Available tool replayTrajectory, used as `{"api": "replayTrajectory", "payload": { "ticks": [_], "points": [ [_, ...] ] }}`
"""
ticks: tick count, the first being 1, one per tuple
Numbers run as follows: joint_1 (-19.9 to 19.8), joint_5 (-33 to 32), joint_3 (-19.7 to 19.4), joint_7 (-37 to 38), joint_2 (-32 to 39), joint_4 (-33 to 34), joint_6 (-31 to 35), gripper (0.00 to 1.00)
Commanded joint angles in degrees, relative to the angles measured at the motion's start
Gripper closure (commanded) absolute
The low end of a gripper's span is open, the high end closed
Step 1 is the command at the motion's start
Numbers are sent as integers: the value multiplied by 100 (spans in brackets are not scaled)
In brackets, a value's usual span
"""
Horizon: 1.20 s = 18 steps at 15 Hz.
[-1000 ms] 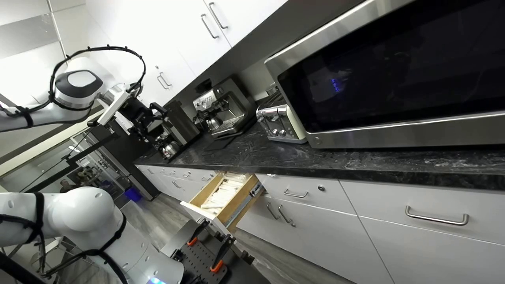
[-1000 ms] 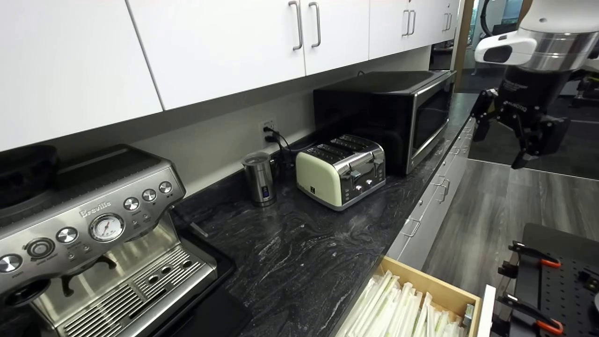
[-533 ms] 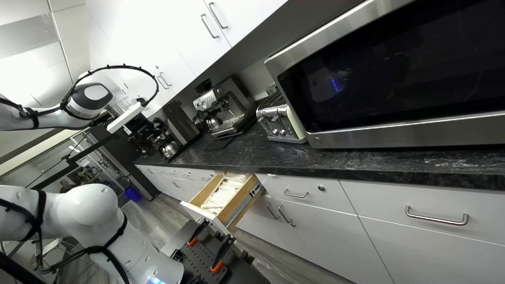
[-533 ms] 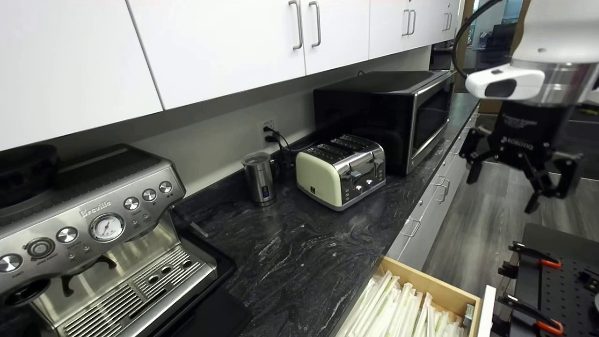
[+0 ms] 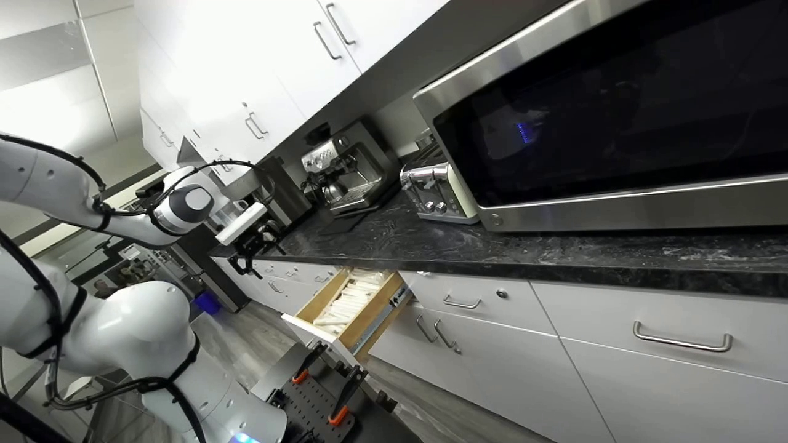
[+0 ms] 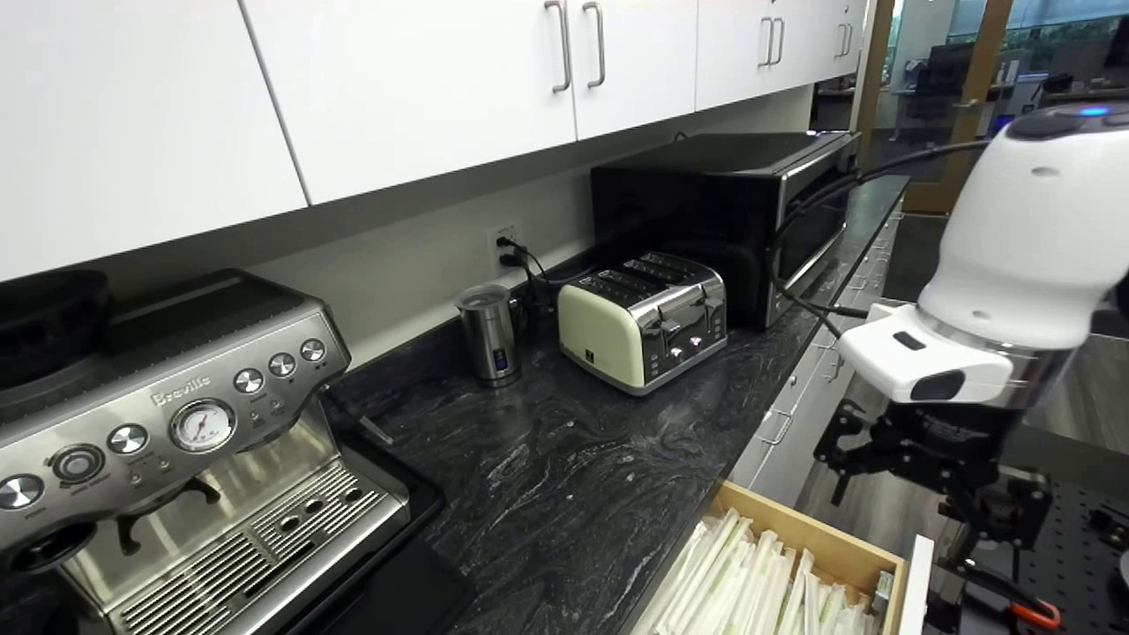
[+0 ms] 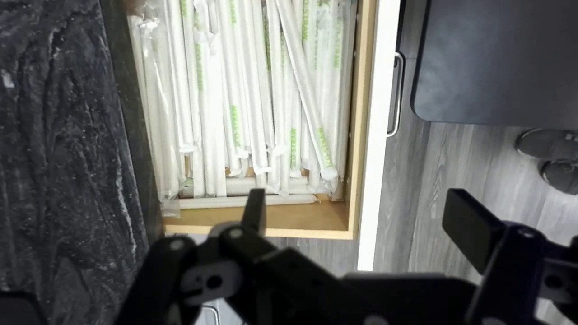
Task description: Remove one straw from the open drawer and put it on the countertop, close the open drawer
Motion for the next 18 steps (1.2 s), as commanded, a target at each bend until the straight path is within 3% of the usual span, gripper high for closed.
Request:
{"api": "replayTrajectory", "payload": {
  "ticks": [1,6,11,18],
  "points": [
    [-109,55,17,-226,163,25,64,0],
    [-250,-36,-50,-493,685,261,314,0],
    [-739,-651,152,-508,1773,658,1066,0],
    [-1438,-851,568,-704,3112,883,2064,3]
  ]
}}
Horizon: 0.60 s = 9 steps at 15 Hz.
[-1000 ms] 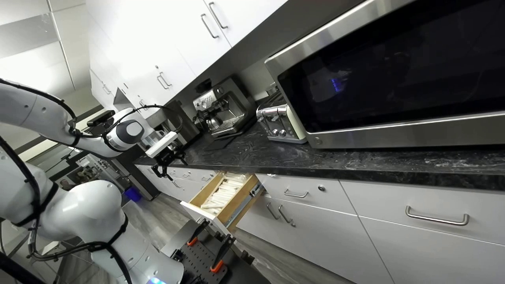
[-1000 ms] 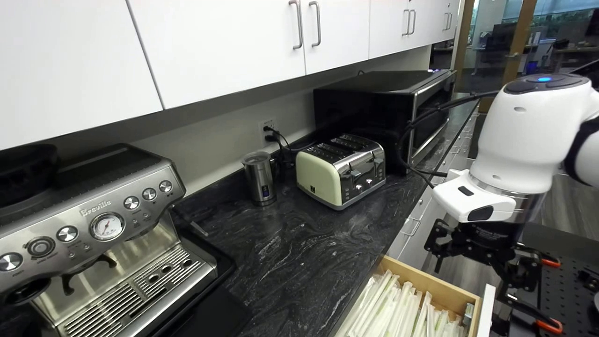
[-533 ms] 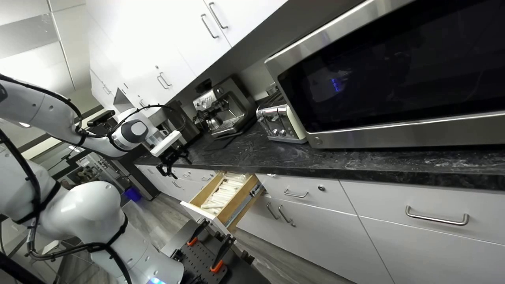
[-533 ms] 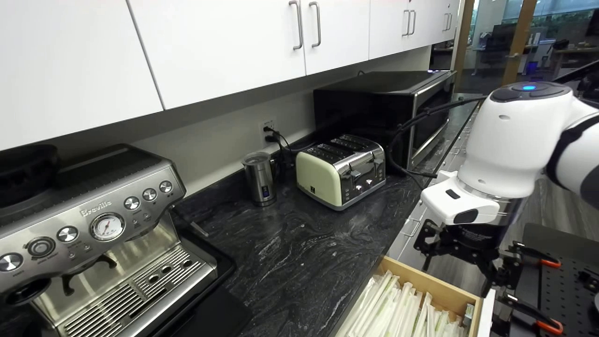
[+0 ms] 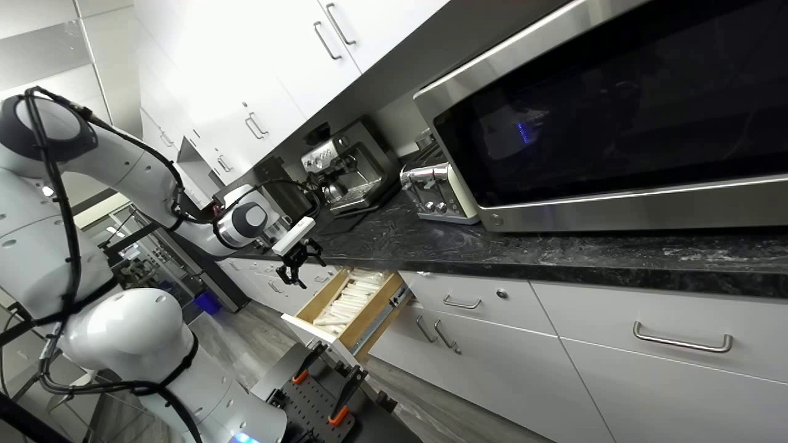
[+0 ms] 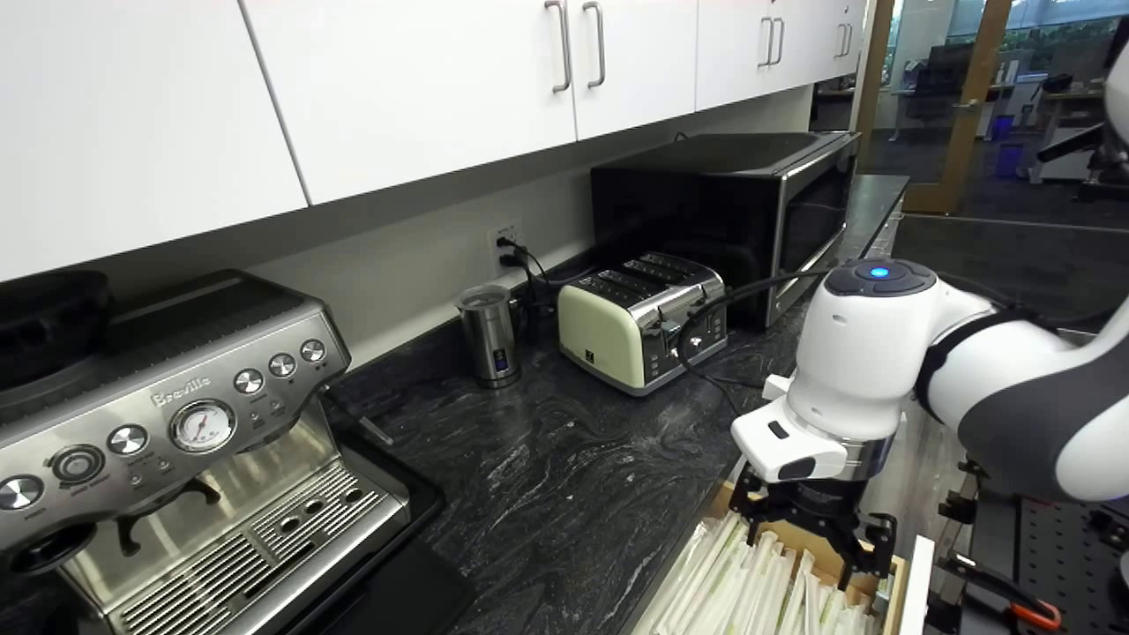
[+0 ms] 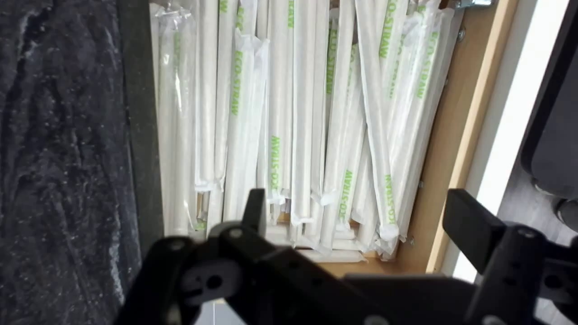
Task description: Remove one straw from the open drawer and put it on the countertop, close the open drawer
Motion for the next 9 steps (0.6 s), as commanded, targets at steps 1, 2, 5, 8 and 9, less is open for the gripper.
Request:
{"api": "replayTrajectory", "payload": {
  "ticks": [1,2,5,8,9],
  "points": [
    [-440,-353,280,-19,663,190,474,4],
    [-528,-442,335,-17,822,222,590,4],
    [-744,-514,569,117,850,171,507,2],
    [-871,-514,723,55,1137,323,533,0],
    [-880,-514,734,48,1163,350,533,0]
  ]
}}
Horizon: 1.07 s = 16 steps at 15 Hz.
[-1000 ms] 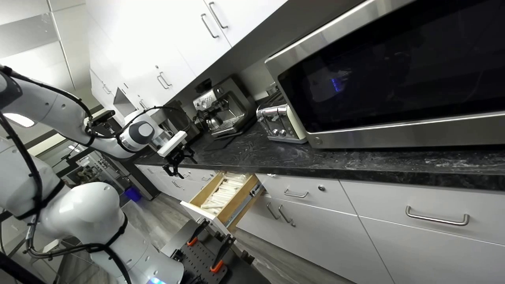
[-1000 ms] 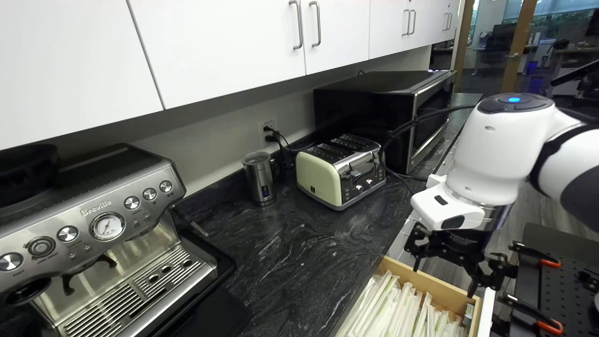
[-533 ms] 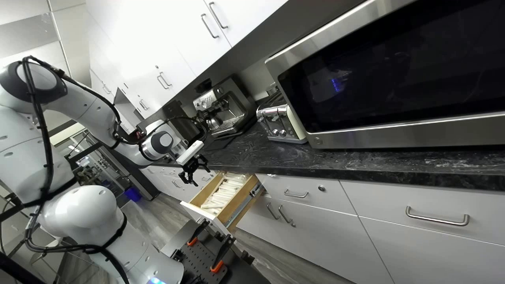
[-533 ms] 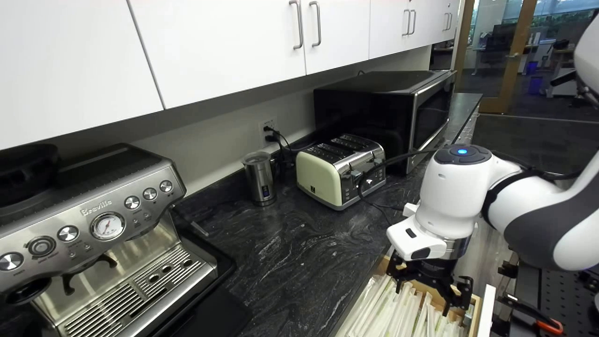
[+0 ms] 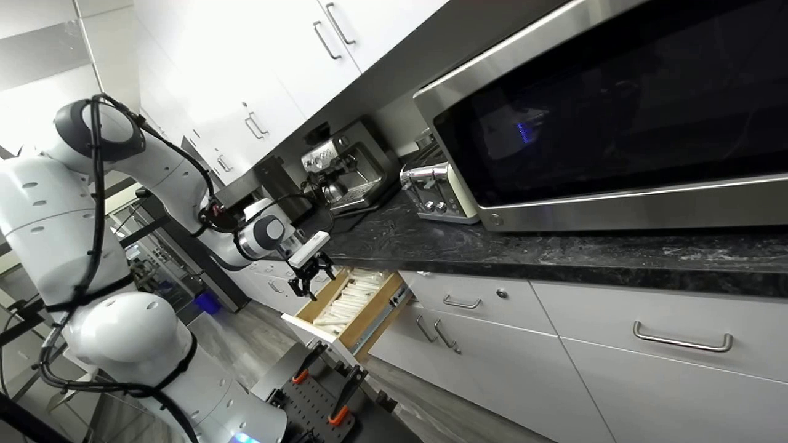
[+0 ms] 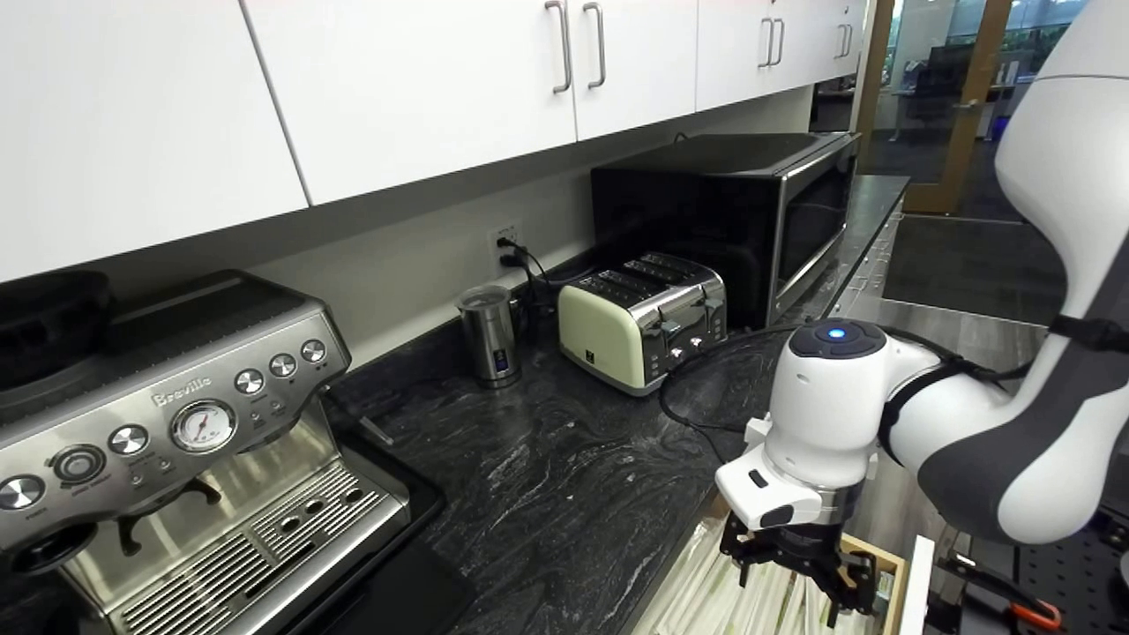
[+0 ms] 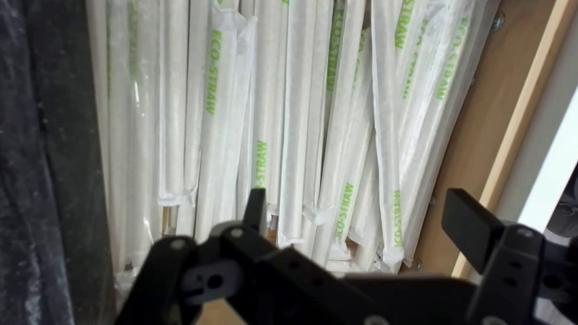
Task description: Remove one straw from the open drawer and put it on the countertop, close the open drawer
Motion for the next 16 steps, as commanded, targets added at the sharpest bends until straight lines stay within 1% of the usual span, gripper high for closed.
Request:
{"api": "replayTrajectory", "payload": {
  "ticks": [1,2,3,4,5,6,7,8,9,10,11,14,16],
  "points": [
    [-229,-190,196,143,27,19,-3,0],
    [-142,-365,89,317,45,27,46,0],
    [-49,-504,55,503,106,51,124,0],
    [-48,-615,61,598,175,76,198,2],
    [-39,-776,22,724,230,99,271,14],
    [-1,-970,-45,877,287,128,348,20],
    [-38,-1092,-65,937,347,155,426,29],
    [-41,-1229,-101,1041,423,201,494,34],
    [155,-1254,-329,1049,490,241,590,40],
    [203,-1363,-438,1123,566,289,663,43],
    [299,-1481,-606,1184,639,349,712,45],
    [587,-1764,-1136,1313,987,655,774,42],
    [738,-1827,-1367,1365,1239,861,755,40]
  ]
}}
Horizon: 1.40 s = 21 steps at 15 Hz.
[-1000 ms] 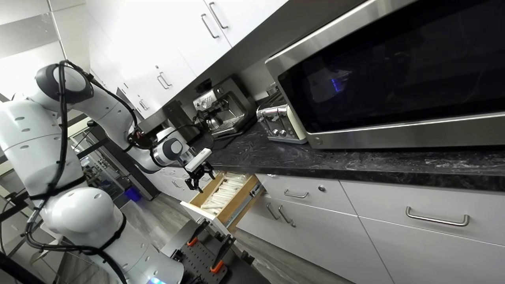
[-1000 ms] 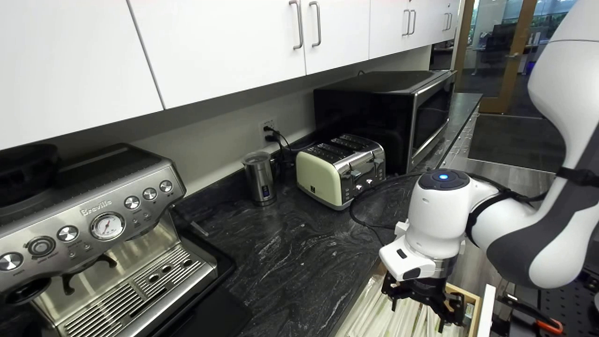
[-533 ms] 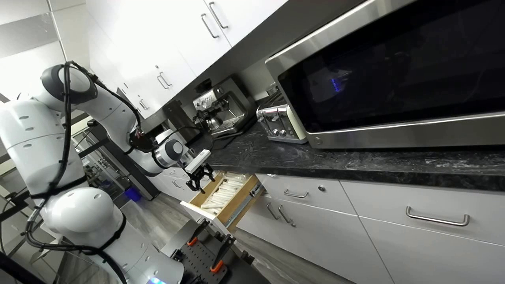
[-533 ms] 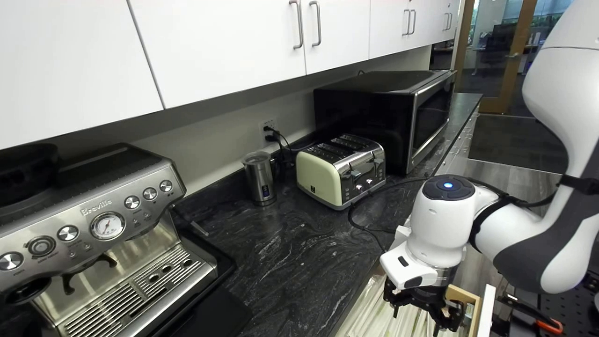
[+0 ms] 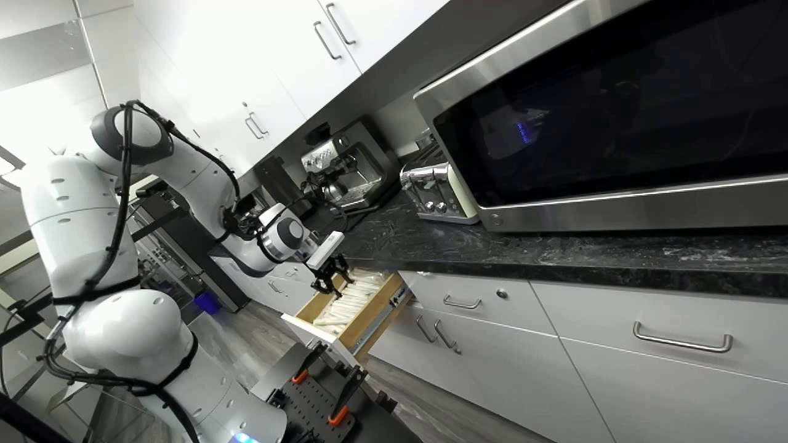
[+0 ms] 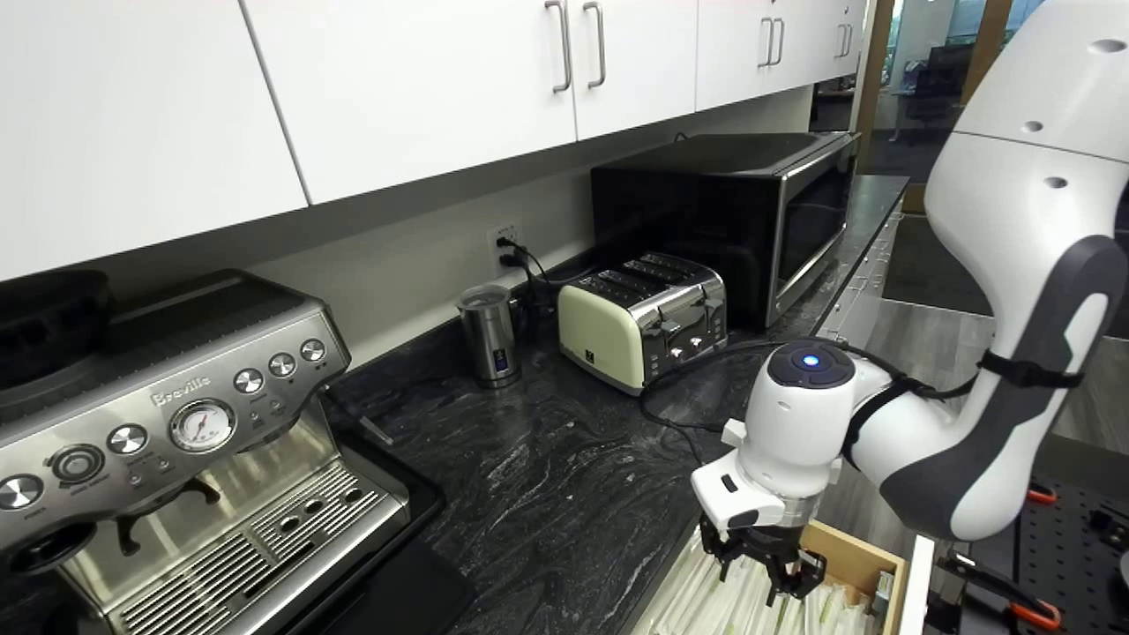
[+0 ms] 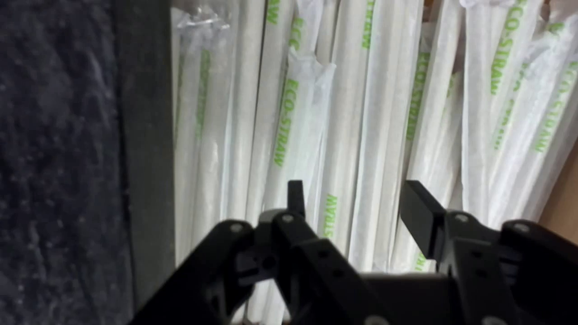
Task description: Remove one straw from the open drawer and put it on the countertop, close the open drawer
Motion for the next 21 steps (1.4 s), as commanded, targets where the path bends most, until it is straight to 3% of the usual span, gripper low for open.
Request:
{"api": "replayTrajectory", "payload": {
  "ticks": [1,2,3,6,8,15,19,21],
  "points": [
    [295,-194,-404,228,529,422,174,41],
    [97,-476,-267,444,647,521,138,44],
    [94,-519,-261,459,747,585,161,58],
    [115,-810,-276,750,998,777,172,73],
    [120,-964,-282,894,1130,891,161,77],
    [89,-1273,-246,1194,1336,1076,108,68],
    [33,-1300,-95,1359,1096,785,95,54],
    [-30,-1288,-5,1443,1028,664,141,57]
  ]
}}
